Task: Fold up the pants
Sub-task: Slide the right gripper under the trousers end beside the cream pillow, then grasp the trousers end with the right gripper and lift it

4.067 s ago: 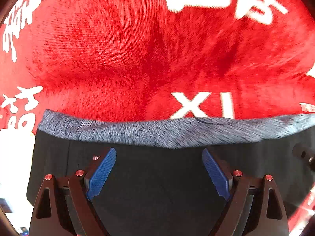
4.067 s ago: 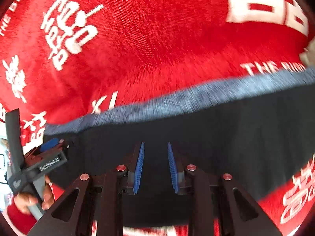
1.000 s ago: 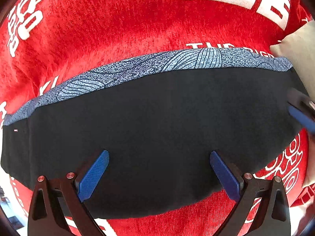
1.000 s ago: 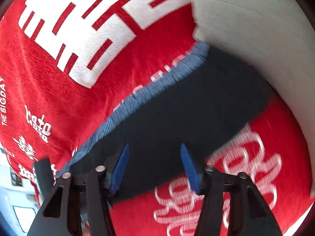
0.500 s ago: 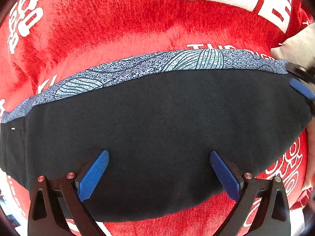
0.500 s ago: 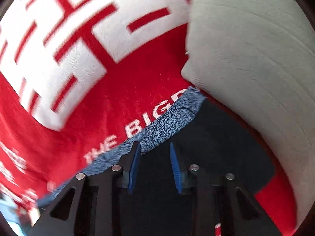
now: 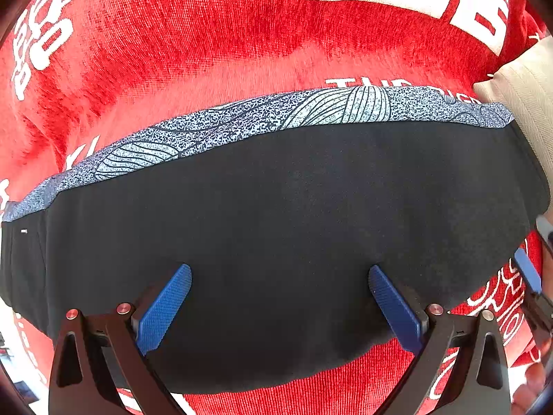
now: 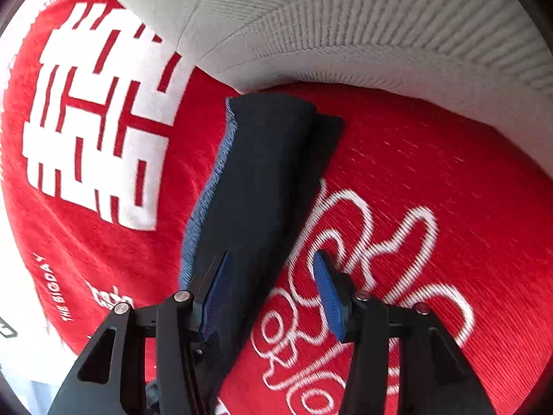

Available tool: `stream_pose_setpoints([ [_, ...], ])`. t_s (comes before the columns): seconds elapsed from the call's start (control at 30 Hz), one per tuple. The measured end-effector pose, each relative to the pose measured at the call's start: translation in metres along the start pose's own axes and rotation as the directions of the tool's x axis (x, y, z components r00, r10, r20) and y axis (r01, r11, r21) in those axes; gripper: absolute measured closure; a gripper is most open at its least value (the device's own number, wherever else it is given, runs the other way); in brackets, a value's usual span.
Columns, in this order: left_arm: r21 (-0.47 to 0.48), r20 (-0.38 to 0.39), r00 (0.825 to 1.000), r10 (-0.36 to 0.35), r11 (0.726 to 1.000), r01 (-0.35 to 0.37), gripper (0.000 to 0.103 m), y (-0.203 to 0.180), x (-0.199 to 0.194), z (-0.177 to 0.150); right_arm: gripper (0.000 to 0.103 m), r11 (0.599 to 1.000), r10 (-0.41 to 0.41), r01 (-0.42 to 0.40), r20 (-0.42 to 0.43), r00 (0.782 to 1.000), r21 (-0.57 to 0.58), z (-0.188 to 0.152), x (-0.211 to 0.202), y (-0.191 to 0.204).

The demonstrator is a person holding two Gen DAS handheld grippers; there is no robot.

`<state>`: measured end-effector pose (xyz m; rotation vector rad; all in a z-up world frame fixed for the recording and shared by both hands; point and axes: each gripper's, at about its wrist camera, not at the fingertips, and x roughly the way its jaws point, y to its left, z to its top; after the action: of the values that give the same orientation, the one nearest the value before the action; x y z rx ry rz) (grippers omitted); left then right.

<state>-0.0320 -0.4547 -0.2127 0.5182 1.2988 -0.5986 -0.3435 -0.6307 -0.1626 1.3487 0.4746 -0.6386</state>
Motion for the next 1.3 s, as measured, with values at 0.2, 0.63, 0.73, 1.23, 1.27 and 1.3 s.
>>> stream_pose_setpoints([
  [0.2, -0.008, 0.012, 1.000, 0.003, 1.000, -0.003, 0.000, 0.001, -0.001, -0.003, 0.049, 0.996, 0.018, -0.014, 0.048, 0.999, -0.085, 0.013, 0.014, 0.009],
  [0.63, 0.060, 0.076, 0.993, -0.095, 0.994, 0.091, 0.032, -0.018, -0.034, 0.005, 0.087, 0.955, -0.177, 0.182, 0.045, 0.983, -0.235, 0.023, 0.022, 0.057],
  [0.73, 0.068, 0.039, 0.989, -0.140, 0.988, 0.137, 0.032, -0.029, -0.014, 0.002, 0.087, 0.929, -0.164, 0.177, 0.067, 0.984, -0.325, 0.016, 0.012, 0.081],
  [1.23, 0.132, 0.169, 0.971, -0.169, 0.980, 0.148, 0.031, -0.027, -0.012, -0.011, 0.089, 0.731, -0.174, 0.206, 0.114, 0.978, -0.651, -0.038, 0.003, 0.169],
  [1.27, 0.122, 0.154, 0.972, -0.175, 0.980, 0.157, 0.031, -0.022, -0.015, -0.009, 0.089, 0.706, -0.173, 0.206, 0.117, 0.978, -0.677, -0.045, 0.002, 0.177],
  [1.3, 0.110, 0.146, 0.972, -0.185, 0.979, 0.170, 0.032, -0.015, -0.018, -0.011, 0.089, 0.690, -0.173, 0.207, 0.120, 0.978, -0.694, -0.050, 0.002, 0.183],
])
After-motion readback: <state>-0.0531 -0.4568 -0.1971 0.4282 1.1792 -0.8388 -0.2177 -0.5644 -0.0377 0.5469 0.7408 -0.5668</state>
